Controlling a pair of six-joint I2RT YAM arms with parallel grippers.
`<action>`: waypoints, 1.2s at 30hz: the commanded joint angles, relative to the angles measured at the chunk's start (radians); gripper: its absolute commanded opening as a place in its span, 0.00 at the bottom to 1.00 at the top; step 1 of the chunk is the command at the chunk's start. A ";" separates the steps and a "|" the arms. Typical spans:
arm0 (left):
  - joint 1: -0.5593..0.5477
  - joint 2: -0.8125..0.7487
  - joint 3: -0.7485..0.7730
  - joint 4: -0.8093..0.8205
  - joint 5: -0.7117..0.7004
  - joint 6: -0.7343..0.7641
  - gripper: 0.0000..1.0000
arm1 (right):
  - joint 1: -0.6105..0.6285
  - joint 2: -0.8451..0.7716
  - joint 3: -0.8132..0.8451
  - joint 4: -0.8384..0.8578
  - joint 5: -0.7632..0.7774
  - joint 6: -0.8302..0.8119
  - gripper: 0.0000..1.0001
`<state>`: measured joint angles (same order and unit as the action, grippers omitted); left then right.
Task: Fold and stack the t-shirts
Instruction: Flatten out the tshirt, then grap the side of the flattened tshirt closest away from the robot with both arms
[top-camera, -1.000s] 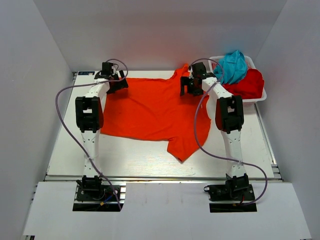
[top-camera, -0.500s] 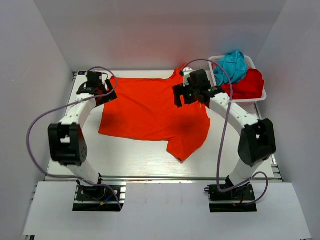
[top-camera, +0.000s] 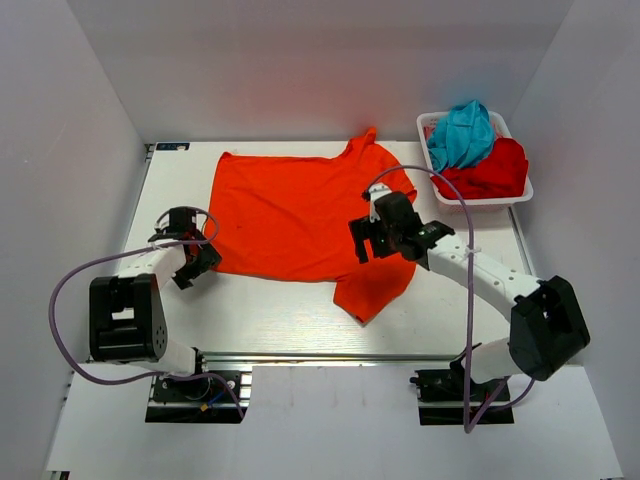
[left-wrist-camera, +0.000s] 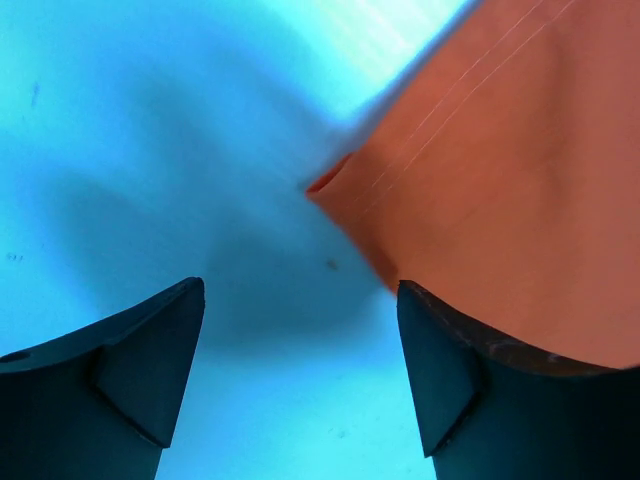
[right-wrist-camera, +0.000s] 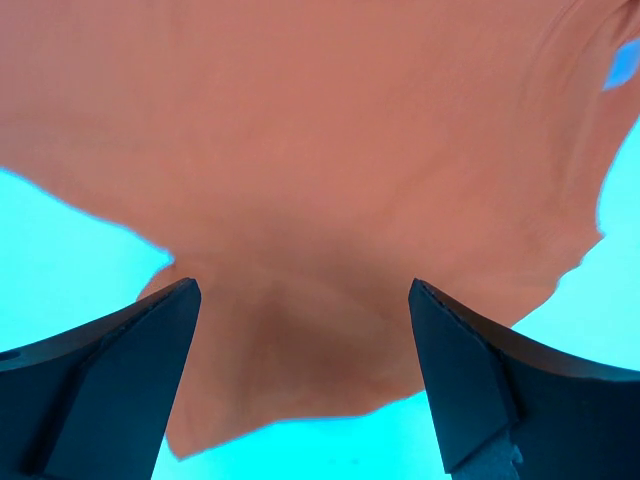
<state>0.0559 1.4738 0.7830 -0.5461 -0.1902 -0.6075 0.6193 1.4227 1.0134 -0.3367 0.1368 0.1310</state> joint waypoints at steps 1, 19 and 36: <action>0.019 -0.015 0.004 0.095 -0.005 -0.034 0.83 | 0.032 -0.037 -0.058 -0.025 0.020 0.055 0.90; 0.039 0.075 -0.014 0.173 0.074 0.025 0.00 | 0.201 -0.094 -0.243 -0.073 -0.177 0.088 0.77; 0.039 -0.094 -0.039 0.063 0.031 0.034 0.00 | 0.309 -0.057 -0.289 -0.202 -0.036 0.251 0.00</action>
<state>0.0917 1.4731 0.7635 -0.4377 -0.1398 -0.5724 0.9123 1.4170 0.7158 -0.4332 0.0643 0.3202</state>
